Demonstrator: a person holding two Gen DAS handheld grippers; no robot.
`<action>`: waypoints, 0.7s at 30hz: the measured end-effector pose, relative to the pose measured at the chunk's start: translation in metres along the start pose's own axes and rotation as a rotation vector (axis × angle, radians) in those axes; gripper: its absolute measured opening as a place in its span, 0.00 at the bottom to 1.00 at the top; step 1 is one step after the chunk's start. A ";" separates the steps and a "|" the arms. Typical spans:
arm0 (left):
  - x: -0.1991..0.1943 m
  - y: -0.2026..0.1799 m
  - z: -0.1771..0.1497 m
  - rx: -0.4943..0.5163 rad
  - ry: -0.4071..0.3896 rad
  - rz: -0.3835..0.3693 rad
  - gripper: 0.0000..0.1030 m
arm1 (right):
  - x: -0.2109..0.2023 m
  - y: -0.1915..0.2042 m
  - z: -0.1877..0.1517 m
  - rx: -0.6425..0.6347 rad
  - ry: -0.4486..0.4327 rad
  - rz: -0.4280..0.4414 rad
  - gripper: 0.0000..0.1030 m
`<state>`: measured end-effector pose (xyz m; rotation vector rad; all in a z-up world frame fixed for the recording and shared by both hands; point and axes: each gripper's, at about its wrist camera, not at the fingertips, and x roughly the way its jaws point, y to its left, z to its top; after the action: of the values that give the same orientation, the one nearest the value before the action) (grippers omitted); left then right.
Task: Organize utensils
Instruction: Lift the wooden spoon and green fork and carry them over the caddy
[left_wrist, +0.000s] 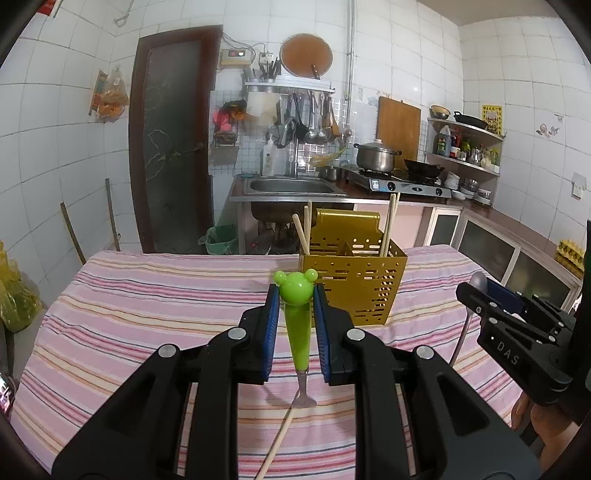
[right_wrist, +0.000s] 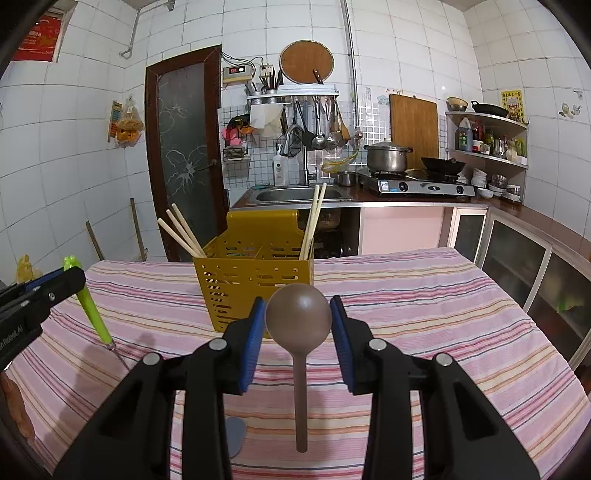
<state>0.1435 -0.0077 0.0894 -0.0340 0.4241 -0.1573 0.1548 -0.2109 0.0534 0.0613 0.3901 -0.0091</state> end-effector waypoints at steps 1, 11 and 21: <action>0.000 0.000 0.001 -0.003 0.000 -0.001 0.17 | -0.001 0.001 0.000 0.001 -0.001 0.003 0.35; -0.004 -0.004 0.000 0.001 -0.017 0.013 0.17 | 0.002 -0.001 0.002 -0.002 0.003 0.010 0.35; -0.004 -0.006 0.006 0.009 -0.027 0.010 0.17 | -0.002 0.001 0.007 -0.006 -0.008 0.005 0.35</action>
<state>0.1415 -0.0134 0.0967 -0.0249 0.3964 -0.1490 0.1559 -0.2108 0.0606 0.0559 0.3815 -0.0032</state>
